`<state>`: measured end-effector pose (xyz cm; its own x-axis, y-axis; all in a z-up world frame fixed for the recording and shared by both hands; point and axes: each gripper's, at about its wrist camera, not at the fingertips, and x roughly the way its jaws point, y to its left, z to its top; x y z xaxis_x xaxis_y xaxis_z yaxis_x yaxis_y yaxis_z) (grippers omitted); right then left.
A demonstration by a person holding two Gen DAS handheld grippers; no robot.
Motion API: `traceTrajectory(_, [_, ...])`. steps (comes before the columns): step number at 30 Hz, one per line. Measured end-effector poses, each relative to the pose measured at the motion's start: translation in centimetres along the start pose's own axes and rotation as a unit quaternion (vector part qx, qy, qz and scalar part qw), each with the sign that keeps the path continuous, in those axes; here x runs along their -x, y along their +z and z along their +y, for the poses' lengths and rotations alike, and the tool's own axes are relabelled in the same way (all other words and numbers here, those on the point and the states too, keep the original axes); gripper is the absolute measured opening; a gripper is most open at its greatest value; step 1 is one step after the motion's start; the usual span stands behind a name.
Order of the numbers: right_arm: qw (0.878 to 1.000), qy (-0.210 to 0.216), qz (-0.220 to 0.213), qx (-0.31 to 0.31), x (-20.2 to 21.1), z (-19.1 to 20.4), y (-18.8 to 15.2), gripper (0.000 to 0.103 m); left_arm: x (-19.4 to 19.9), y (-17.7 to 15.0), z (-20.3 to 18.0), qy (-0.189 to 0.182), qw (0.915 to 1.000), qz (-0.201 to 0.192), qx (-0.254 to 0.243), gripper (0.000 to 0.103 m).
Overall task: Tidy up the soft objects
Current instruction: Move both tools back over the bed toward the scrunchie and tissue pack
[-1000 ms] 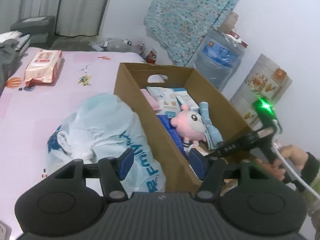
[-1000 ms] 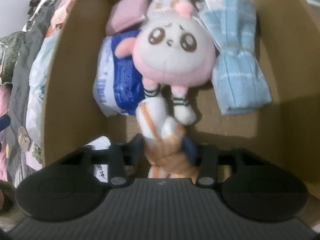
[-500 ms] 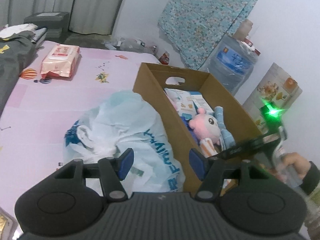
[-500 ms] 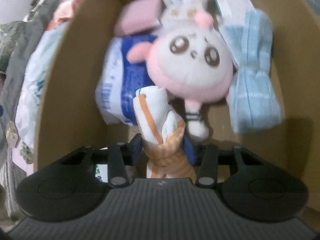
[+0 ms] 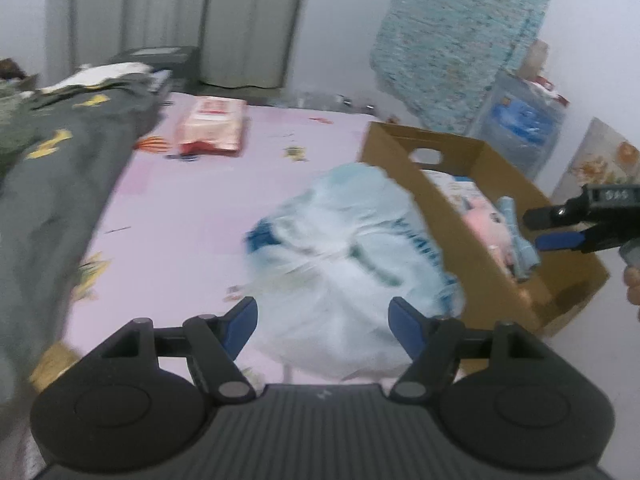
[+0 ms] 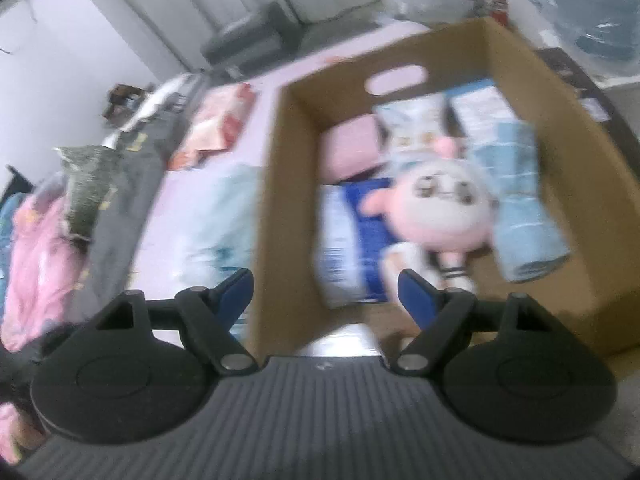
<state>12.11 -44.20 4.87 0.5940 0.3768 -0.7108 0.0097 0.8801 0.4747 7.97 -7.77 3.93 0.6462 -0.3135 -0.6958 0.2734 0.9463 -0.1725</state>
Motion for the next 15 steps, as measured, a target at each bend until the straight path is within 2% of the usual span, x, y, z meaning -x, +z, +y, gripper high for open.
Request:
traceTrajectory(4, [0.998,0.065,0.011,0.010,-2.0,4.7,-0.8,0.080,1.6,-2.1,2.3,0.046,0.9989,-0.005,0.001,0.073])
traceTrajectory(8, [0.990,0.131,0.044,0.031,-5.3,10.0,-1.4,0.080,2.8,-3.9,4.5,0.083,0.9965,-0.005,0.013,0.073])
traceTrajectory(12, [0.980,0.159,0.094,0.072,-8.8,16.0,-2.2,0.080,4.0,-5.4,6.5,0.126,0.9914,-0.013,0.032,0.069])
traceTrajectory(15, [0.971,0.163,0.130,0.114,-11.8,19.6,-3.3,0.080,4.8,-5.8,8.3,0.150,0.9870,-0.016,0.056,0.069])
